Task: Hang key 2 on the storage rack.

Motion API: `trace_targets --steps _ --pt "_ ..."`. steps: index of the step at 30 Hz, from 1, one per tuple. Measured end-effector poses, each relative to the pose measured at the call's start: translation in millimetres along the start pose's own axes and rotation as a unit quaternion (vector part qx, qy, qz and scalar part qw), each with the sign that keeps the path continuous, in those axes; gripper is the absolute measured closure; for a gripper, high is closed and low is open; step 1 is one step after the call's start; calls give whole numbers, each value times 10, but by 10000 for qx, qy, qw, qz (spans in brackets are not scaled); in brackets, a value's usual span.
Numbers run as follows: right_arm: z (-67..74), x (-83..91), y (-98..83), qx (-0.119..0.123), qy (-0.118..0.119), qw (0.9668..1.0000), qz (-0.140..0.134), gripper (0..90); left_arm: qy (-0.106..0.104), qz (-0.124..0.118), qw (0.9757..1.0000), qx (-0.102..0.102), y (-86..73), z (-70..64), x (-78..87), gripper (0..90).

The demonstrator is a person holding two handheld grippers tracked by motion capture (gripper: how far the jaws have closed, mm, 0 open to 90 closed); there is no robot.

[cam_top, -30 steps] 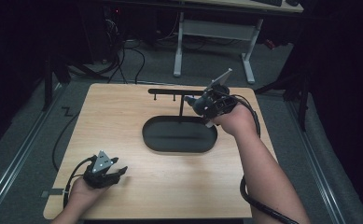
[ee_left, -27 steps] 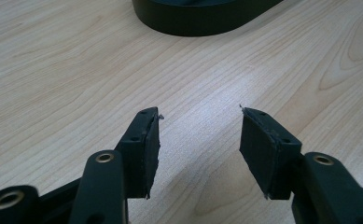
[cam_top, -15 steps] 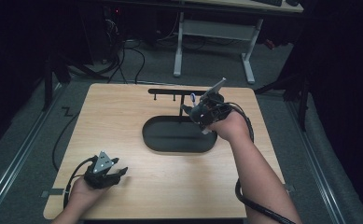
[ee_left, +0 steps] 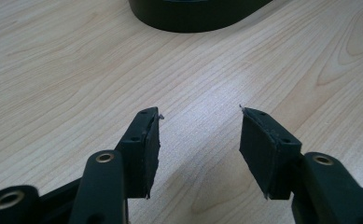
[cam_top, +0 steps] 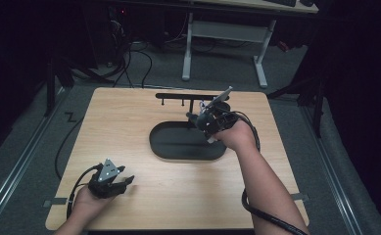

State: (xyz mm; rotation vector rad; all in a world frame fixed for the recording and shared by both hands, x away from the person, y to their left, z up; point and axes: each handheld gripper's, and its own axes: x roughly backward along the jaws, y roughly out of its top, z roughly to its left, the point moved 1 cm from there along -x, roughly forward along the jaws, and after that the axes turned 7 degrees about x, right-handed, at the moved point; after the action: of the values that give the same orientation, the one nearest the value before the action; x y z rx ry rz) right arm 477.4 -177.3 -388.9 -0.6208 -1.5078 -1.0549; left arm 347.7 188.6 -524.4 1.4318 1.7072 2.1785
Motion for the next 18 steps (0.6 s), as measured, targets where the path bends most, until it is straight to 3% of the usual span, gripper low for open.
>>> trace_targets --steps 8,18 --pt "30 -70 15 13 -64 9999 -84 282 2 14 10000 1 -3 5 0 474" --pt "37 -81 -66 -15 1 9998 -191 265 9 11 10000 -7 -7 -3 6 474"
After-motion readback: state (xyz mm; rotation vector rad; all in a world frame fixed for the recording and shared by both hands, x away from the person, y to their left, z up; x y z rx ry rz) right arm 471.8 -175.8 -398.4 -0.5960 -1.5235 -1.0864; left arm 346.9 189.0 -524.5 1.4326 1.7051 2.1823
